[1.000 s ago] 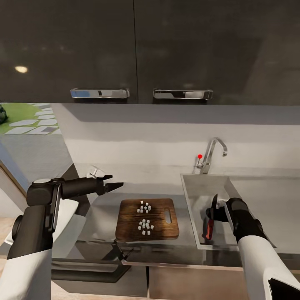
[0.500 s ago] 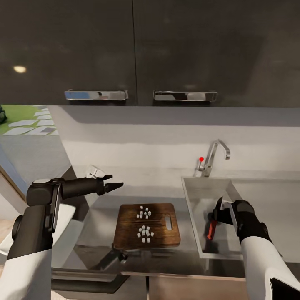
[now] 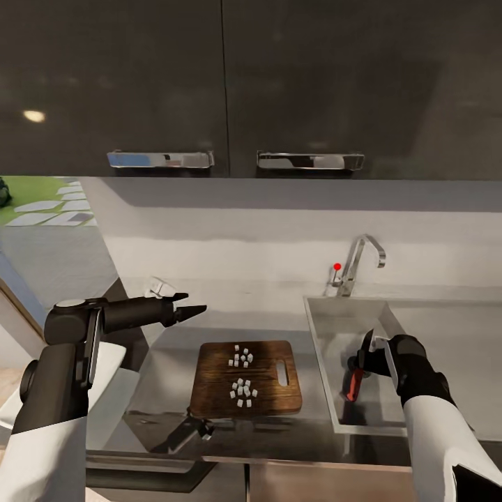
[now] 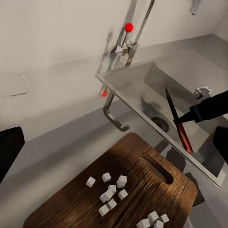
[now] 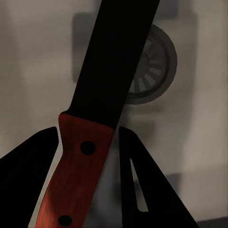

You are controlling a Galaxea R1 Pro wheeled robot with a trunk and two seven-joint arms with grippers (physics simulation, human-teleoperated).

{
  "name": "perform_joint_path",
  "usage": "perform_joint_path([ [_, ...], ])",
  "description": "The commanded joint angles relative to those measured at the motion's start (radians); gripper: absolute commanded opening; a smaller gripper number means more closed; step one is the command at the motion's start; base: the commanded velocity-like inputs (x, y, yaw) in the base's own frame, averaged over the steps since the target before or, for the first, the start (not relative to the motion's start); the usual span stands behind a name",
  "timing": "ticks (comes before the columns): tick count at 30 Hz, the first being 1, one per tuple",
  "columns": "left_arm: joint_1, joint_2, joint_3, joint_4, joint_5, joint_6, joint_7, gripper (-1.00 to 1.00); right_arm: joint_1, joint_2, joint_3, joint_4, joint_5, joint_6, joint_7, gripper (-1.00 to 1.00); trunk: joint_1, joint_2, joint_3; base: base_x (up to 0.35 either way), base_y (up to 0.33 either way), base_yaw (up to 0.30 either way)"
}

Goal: In the kitchen, take the Vidalia onion out of the sink, dice it on the chopping board with the paring knife, put the diced onion into the bowl on the countertop, then place both the paring knife and the chopping board into the sink.

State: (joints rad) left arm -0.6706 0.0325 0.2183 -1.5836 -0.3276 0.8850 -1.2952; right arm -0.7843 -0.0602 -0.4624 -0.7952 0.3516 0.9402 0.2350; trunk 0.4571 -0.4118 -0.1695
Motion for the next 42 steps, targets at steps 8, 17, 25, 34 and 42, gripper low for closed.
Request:
perform_joint_path([
  [8, -0.001, 0.000, 0.001, -0.001, -0.010, 0.009, -0.010, 1.00, -0.001, 0.000, -0.001, 0.009, 0.012, 0.006, 0.009, -1.00, 0.001, -0.002, -0.002, 0.000, 0.000, 0.000],
  [17, -0.001, 0.000, 0.001, -0.001, -0.010, 0.009, -0.010, 1.00, -0.001, 0.000, -0.001, 0.016, 0.012, 0.006, 0.010, -1.00, 0.001, -0.002, -0.002, 0.000, 0.000, 0.000],
  [25, -0.001, 0.000, 0.001, -0.001, -0.010, 0.009, -0.010, 1.00, -0.001, 0.000, -0.001, 0.016, 0.012, 0.007, 0.010, -1.00, 0.001, -0.002, -0.002, 0.000, 0.000, 0.000],
  [34, -0.001, 0.000, 0.001, -0.001, -0.010, 0.009, -0.010, 1.00, -0.001, 0.001, -0.001, 0.016, 0.011, 0.019, 0.010, -1.00, 0.001, -0.002, -0.008, 0.000, 0.000, 0.000],
  [42, -0.001, 0.000, 0.001, -0.001, -0.010, 0.009, -0.010, 1.00, -0.001, 0.000, -0.002, 0.016, 0.010, 0.020, 0.010, -1.00, 0.001, -0.002, -0.009, 0.000, 0.000, 0.000],
])
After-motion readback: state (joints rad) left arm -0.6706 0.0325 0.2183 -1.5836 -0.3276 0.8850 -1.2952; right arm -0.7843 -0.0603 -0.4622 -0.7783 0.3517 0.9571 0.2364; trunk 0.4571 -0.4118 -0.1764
